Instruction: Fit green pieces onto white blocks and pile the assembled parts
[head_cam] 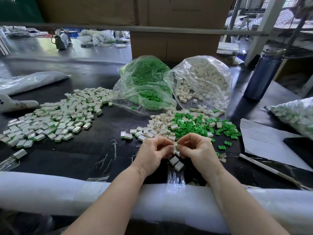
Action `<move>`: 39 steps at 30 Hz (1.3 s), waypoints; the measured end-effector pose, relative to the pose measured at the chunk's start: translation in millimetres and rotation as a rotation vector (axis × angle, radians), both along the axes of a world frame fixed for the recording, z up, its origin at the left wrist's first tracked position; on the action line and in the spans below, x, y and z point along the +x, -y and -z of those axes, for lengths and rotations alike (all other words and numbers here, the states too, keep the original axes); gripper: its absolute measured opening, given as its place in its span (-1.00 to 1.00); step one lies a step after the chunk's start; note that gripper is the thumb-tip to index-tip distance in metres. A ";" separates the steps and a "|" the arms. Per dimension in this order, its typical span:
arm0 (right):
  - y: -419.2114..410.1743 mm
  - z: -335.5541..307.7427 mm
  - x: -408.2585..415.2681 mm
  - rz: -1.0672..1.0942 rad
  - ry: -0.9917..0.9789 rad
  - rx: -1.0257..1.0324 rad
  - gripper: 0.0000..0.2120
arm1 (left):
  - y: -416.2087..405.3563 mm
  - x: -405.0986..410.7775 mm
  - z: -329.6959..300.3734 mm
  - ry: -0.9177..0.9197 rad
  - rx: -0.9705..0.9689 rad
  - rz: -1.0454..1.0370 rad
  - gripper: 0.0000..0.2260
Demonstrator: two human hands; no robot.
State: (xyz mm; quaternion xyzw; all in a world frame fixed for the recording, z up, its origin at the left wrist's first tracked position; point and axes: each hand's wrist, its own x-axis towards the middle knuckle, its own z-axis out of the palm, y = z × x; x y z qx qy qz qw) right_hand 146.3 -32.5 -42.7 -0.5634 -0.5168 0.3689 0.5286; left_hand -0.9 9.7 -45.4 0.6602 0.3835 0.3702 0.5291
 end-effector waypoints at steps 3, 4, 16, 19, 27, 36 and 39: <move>0.5 -0.8 -0.2 -0.006 0.010 -0.001 -0.82 | 1.6 1.2 -0.5 0.007 -0.024 0.007 -0.90; 0.4 -1.2 -0.4 -0.010 0.011 -0.005 -0.81 | 1.9 1.4 -0.7 0.004 -0.030 0.010 -0.89; 1.2 -2.9 -0.5 -0.059 0.003 -0.057 -0.81 | 0.9 -1.9 2.8 -0.154 0.137 0.034 -0.91; 0.2 -3.5 -1.2 -0.012 -0.051 -0.035 -0.84 | 0.5 -0.2 2.1 -0.121 0.158 0.001 -0.87; -0.6 -2.1 -0.4 0.025 -0.054 -0.037 -0.87 | 0.2 1.3 5.3 -0.159 0.219 -0.007 -0.80; -1.7 0.2 -1.0 0.025 -0.036 -0.056 -0.90 | -4.0 -1.2 4.0 -0.150 0.159 -0.038 -0.96; -1.3 0.0 -1.9 0.016 -0.002 -0.081 -0.89 | -3.6 -1.1 4.0 -0.155 0.134 -0.026 -0.94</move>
